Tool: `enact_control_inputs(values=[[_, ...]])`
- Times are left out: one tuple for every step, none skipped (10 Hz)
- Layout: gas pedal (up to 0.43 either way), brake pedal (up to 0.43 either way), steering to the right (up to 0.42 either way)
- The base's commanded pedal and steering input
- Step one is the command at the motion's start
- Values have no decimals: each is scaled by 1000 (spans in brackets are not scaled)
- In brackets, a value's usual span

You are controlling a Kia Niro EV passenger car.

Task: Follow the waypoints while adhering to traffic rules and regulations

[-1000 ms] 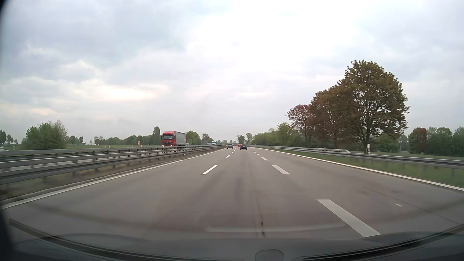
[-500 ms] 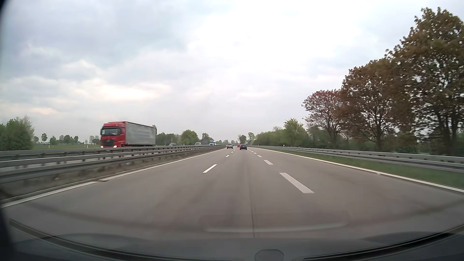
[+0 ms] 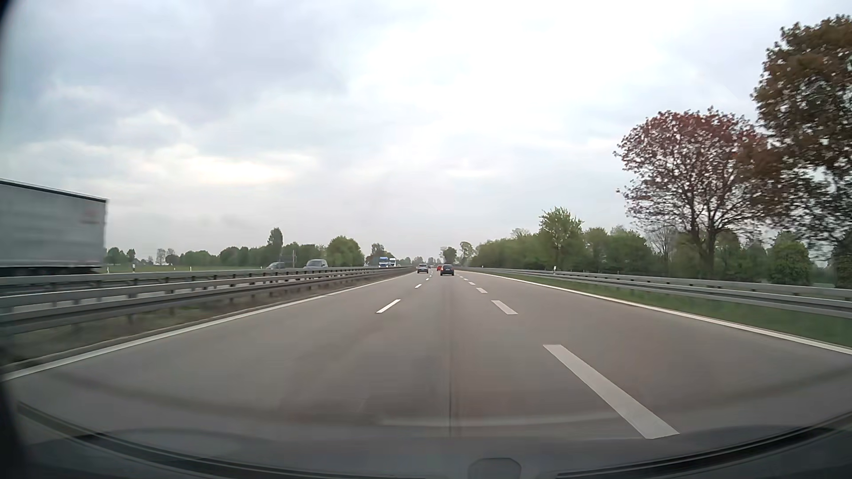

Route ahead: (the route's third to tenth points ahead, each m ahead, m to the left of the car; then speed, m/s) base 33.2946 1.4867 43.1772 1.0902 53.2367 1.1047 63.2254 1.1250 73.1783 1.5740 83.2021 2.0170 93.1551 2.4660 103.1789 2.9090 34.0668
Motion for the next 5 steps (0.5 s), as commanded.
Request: enact_control_inputs(values=[[228,0,-4],[240,0,-4],[240,0,-4],[240,0,-5],[240,0,-5]])
